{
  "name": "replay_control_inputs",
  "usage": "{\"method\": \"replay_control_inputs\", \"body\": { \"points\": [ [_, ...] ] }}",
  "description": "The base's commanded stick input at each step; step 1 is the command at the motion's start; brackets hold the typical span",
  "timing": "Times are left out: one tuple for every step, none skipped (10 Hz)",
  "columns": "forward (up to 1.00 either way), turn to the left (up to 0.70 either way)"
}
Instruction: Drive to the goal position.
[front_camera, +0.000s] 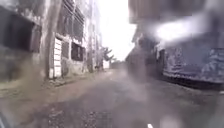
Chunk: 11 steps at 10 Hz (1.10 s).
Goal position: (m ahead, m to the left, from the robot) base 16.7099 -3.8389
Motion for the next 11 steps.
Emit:
{"method": "replay_control_inputs", "body": {
  "points": [
    [0.50, 0.02],
    [0.50, 0.02],
    [0.50, 0.02],
    [0.50, 0.02],
    [0.50, 0.02],
    [0.50, 0.02],
    [0.50, 0.02],
    [0.50, 0.02],
    [0.50, 0.02],
    [0.50, 0.02],
    [0.50, 0.02]
  ]
}}
